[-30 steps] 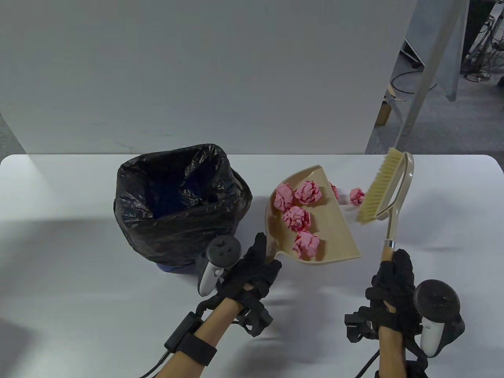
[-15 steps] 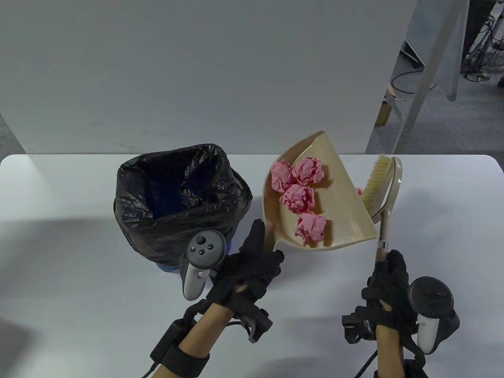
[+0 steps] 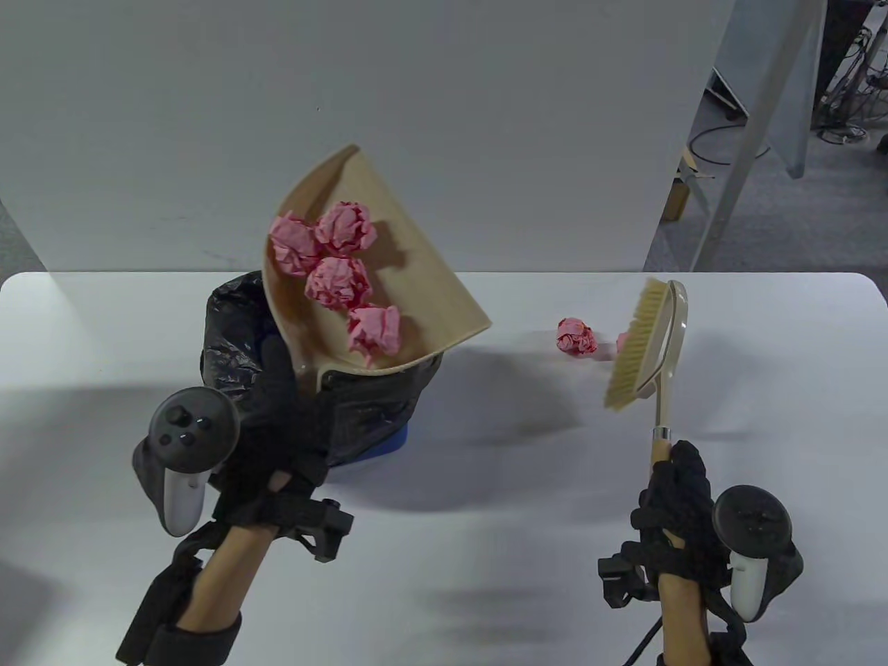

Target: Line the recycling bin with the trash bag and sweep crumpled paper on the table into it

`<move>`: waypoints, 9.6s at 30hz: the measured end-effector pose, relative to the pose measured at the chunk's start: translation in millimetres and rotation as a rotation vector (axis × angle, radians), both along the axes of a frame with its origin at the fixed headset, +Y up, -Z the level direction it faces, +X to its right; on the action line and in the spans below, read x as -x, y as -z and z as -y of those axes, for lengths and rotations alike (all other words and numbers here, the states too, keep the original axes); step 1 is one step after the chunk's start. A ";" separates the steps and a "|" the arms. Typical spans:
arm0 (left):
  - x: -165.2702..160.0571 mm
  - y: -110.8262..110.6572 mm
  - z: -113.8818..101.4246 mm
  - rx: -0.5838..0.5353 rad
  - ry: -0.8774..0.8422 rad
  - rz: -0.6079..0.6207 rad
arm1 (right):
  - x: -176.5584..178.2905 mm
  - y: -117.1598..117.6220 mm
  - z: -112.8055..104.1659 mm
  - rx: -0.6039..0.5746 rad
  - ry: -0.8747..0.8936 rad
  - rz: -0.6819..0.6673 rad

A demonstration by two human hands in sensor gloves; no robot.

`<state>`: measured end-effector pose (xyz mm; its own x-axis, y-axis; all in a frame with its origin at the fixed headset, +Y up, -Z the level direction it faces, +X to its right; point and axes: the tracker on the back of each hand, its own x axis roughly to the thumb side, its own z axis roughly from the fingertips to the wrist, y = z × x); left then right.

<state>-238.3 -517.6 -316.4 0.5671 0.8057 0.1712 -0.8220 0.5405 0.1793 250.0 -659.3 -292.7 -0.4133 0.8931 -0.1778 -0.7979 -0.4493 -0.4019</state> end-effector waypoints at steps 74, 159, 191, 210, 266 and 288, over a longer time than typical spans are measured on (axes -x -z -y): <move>-159.8 67.4 197.7 0.416 0.104 0.252 | 15.0 15.1 -12.1 -0.125 -0.162 -0.028; -167.7 53.9 182.5 0.420 0.135 0.296 | -5.2 53.2 -1.7 -0.011 -0.173 -0.158; -99.3 0.9 12.6 0.075 -0.103 0.322 | -27.9 53.0 26.3 -0.026 0.271 -0.041; 13.9 -1.0 -19.7 -0.034 0.491 -0.260 | -23.3 55.3 32.7 0.015 0.273 -0.056; -219.2 94.9 141.9 0.300 0.195 0.189 | -31.1 45.0 10.1 -0.089 0.204 0.042; -248.1 129.3 204.2 0.560 0.205 0.269 | -9.2 47.6 2.0 -0.097 0.110 -0.044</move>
